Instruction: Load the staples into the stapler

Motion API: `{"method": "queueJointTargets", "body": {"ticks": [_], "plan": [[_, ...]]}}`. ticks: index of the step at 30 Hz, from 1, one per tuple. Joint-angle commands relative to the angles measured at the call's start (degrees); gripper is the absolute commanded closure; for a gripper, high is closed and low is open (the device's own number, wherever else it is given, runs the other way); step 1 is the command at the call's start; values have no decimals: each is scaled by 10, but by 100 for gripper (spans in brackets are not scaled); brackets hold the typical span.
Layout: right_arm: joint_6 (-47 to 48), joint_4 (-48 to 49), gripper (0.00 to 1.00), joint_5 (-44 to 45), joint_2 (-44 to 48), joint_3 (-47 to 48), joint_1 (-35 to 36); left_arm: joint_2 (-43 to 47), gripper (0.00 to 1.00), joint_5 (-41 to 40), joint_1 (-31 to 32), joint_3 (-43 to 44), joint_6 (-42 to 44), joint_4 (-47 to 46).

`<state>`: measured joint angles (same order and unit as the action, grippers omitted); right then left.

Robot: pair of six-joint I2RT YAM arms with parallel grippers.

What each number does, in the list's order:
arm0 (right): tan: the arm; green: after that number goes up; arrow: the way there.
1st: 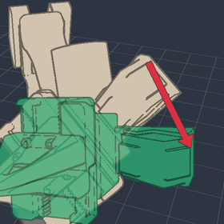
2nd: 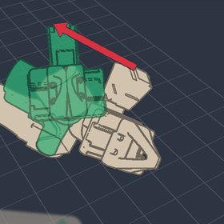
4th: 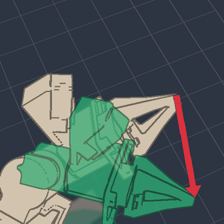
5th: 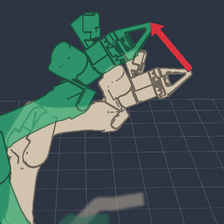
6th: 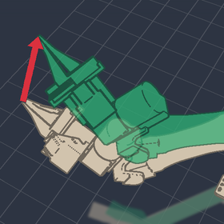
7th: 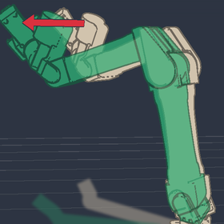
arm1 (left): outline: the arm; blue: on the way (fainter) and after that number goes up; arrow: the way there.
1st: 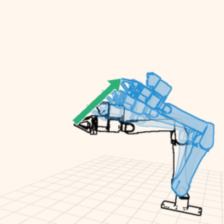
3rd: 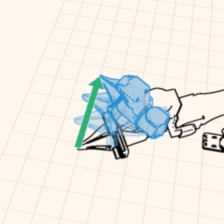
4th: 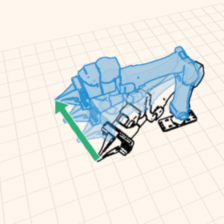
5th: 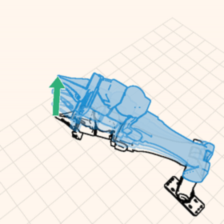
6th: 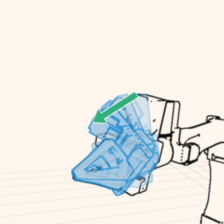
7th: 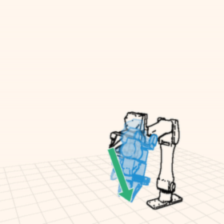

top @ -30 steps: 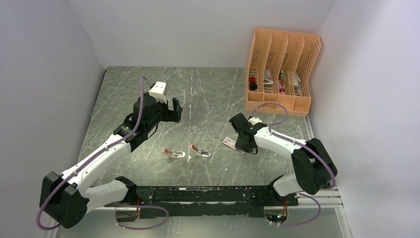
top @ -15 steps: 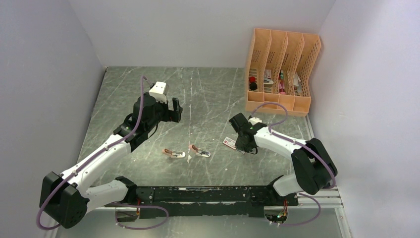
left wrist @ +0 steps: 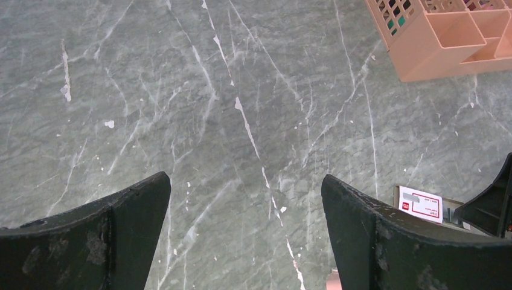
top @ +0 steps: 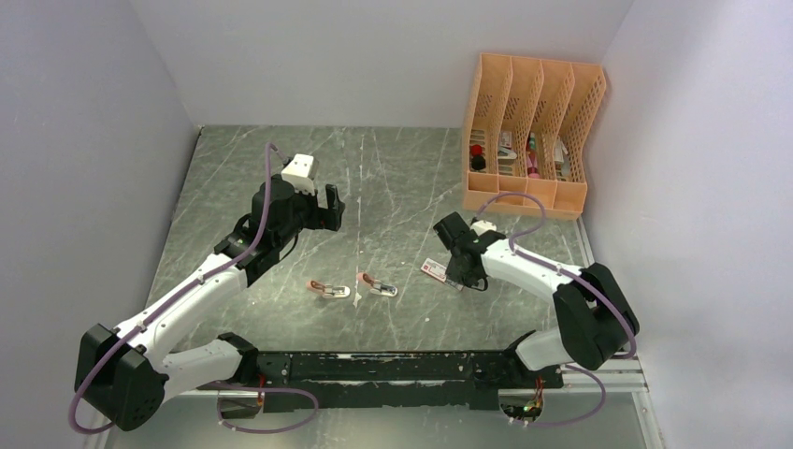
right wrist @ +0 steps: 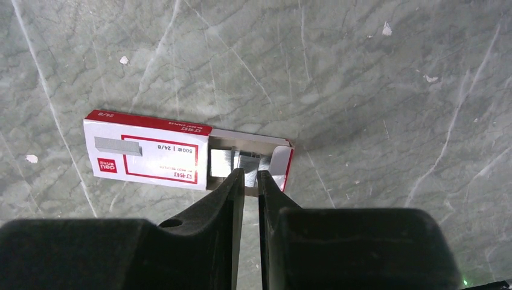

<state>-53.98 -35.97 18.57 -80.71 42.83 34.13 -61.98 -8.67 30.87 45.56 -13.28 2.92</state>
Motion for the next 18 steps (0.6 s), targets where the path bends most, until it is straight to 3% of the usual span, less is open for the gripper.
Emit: {"method": "queueJointTargets", "body": {"ticks": [1,18], "plan": [[-8,-6,80,12,4,12,2,6,1,11,-5,8,5,2],[64,24,74,-6,27,5,1,5,1,12,-5,8,6,3]]}}
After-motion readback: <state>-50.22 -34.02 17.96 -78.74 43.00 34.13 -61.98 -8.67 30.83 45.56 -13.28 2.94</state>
